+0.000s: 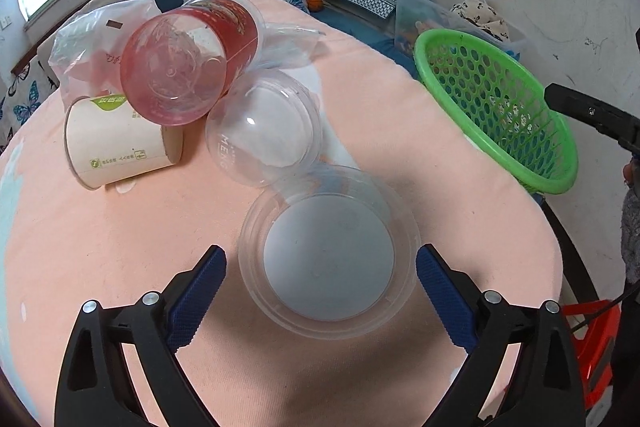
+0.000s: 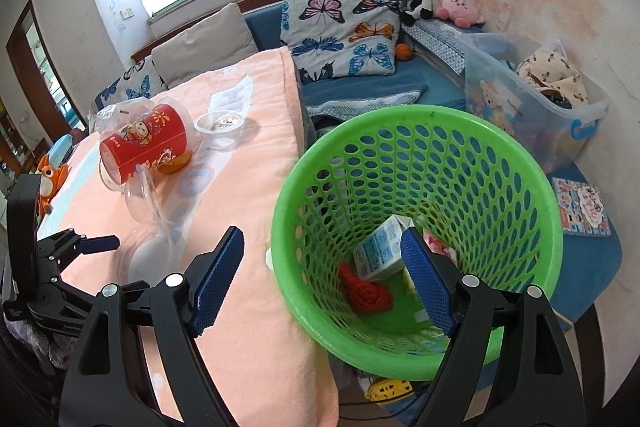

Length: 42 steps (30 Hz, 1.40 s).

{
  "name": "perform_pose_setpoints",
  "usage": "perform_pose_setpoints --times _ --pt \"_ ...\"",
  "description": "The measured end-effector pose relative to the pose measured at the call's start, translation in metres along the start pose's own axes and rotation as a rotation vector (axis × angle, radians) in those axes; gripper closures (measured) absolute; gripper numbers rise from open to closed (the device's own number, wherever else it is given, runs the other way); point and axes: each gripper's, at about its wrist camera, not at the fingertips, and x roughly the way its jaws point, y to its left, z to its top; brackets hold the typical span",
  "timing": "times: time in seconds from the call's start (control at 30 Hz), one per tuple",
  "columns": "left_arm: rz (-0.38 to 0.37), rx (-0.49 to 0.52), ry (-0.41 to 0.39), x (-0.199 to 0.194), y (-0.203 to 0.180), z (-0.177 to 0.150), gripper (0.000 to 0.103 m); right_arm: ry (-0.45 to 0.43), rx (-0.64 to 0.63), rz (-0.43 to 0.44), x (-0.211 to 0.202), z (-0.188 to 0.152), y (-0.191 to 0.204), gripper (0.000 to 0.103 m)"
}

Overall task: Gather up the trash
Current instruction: 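Move the left tool to the clear plastic lid and close on it, then reach the right tool to the clear plastic cup and close on it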

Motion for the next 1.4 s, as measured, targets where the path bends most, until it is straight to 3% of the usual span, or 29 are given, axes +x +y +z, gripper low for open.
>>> perform_pose_setpoints --times 0.7,1.0,1.4 --pt "-0.039 0.01 0.004 0.009 0.0 -0.004 0.013 0.029 -0.04 0.034 0.014 0.002 0.018 0.022" --pt "-0.039 -0.004 -0.063 -0.027 0.011 -0.014 0.013 0.034 -0.097 0.07 0.019 0.003 0.042 0.022" --pt "0.027 -0.092 -0.132 -0.073 0.052 -0.036 0.013 0.071 -0.195 0.164 0.039 0.004 0.095 0.022"
